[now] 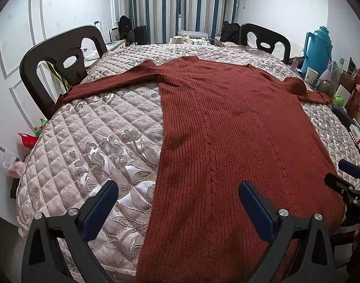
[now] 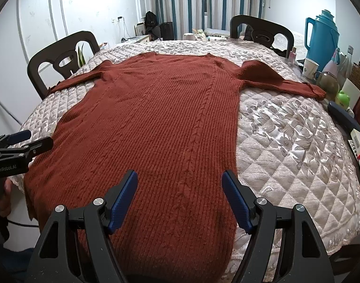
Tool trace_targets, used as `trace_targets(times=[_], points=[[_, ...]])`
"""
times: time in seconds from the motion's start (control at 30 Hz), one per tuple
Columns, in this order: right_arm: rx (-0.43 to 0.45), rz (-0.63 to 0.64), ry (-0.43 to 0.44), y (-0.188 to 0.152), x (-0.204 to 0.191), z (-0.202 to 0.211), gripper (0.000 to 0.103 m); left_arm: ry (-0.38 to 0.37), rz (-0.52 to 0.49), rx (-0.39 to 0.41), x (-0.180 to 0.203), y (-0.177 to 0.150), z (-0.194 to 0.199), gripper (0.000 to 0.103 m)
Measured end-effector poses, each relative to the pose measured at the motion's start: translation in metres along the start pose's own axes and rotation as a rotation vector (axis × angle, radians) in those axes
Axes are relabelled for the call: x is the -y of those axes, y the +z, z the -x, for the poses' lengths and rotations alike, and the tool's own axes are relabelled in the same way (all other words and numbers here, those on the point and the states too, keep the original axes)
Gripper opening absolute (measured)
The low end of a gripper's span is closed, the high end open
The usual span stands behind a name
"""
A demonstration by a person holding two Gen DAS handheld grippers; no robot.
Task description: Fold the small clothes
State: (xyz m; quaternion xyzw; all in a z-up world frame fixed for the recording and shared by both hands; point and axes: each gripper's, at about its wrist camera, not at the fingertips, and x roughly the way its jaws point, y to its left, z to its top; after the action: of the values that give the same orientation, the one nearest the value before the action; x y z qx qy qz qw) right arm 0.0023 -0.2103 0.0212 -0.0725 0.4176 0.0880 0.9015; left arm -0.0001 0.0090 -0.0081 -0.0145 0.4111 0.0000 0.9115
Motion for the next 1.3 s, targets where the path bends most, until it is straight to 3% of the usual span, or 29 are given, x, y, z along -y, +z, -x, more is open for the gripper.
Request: trace_targets(times=[1.3], points=[[0.002,0.003,-0.001,0.0021,0.0005,0.0011,0.074,-0.001,0.011,-0.015,0.0009,-0.0005,-0.0018,0.103]])
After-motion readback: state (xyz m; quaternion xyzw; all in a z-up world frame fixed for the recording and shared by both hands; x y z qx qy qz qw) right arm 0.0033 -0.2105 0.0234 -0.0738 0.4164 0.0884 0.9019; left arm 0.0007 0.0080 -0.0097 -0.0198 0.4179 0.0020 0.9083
